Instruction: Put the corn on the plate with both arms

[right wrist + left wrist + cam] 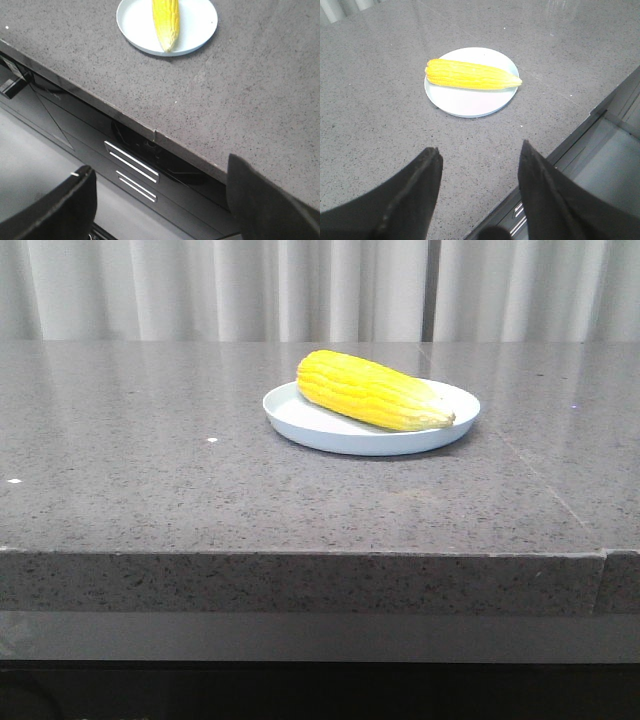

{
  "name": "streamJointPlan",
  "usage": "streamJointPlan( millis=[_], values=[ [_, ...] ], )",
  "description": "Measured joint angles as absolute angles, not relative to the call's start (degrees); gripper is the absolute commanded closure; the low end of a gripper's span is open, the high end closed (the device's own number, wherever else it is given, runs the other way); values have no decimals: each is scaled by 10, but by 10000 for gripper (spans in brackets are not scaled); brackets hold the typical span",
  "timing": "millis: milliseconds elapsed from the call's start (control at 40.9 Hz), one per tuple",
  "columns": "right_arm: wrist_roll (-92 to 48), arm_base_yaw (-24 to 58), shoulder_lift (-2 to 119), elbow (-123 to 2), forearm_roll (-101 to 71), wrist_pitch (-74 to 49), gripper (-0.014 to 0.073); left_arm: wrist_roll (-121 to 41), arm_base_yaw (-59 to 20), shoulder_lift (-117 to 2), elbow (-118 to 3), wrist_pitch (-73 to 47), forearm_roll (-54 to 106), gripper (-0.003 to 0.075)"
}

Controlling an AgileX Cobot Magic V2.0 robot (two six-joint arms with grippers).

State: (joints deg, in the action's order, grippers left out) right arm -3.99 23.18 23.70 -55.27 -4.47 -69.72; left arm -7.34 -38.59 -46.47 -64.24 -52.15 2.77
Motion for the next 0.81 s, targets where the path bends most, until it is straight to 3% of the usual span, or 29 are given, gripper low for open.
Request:
streamJointPlan(
  millis=[73,147,318,465,538,808],
  values=[
    [-40,232,235,-553,-45,-697,60,-73,-386,-465,-642,-522,28,426],
    [-40,232,234,-553,-45,-697,150,-73,-386,-465,-642,-522,28,500],
    [-40,232,234,-553,-44,-692,463,-73,-386,-465,-642,-522,28,674],
    [-40,232,234,-553,-44,-685,647,-73,-386,-465,-642,-522,28,741],
    [-40,232,234,-553,-44,-681,684,-73,-386,-465,-642,-522,28,741],
    [-40,232,234,-553,-44,-667,680,-73,-386,-465,-642,-522,28,741]
  ],
)
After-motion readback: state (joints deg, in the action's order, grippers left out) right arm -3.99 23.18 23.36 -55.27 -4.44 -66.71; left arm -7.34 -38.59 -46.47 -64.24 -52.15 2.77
